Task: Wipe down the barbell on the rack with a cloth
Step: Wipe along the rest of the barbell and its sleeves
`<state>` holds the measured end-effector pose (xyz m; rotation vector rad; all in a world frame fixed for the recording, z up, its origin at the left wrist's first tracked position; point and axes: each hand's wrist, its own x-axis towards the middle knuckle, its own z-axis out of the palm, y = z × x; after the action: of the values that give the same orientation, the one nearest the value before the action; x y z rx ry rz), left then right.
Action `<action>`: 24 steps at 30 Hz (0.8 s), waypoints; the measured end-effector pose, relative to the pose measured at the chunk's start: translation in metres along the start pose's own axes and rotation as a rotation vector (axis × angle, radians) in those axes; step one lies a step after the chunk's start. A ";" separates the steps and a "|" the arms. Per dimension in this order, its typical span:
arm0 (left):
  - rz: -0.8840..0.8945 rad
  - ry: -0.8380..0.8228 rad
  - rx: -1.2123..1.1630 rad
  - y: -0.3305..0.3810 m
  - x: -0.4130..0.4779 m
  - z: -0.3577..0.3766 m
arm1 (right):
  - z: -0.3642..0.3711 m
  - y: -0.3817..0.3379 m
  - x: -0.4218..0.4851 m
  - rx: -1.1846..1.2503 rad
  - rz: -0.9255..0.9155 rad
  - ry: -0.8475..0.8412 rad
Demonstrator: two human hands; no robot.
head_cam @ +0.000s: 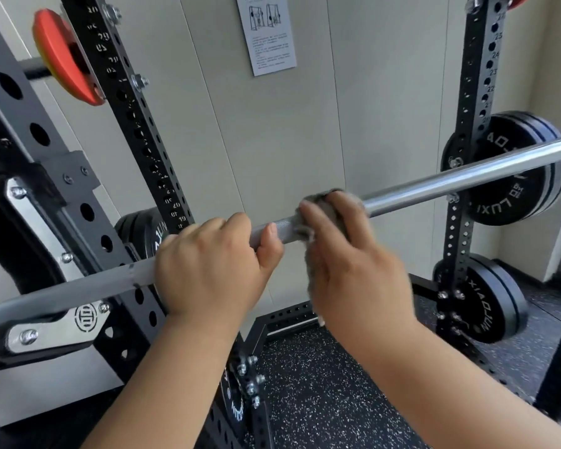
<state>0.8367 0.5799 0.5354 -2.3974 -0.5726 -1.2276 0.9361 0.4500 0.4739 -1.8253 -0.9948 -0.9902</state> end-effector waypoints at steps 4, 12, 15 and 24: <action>-0.092 -0.211 0.102 0.002 0.010 -0.011 | -0.016 0.016 0.007 -0.079 -0.115 -0.144; -0.134 -0.461 0.009 0.000 0.034 -0.013 | -0.002 0.001 0.001 0.025 0.016 -0.015; -0.097 -0.417 0.022 -0.002 0.030 -0.014 | -0.002 -0.013 -0.002 0.001 -0.116 -0.128; -0.134 -0.309 -0.012 0.021 0.022 -0.014 | -0.038 0.061 0.008 -0.132 0.059 -0.022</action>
<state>0.8498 0.5585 0.5581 -2.6148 -0.8308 -0.9159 0.9840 0.3964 0.4771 -1.9667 -0.9015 -1.0227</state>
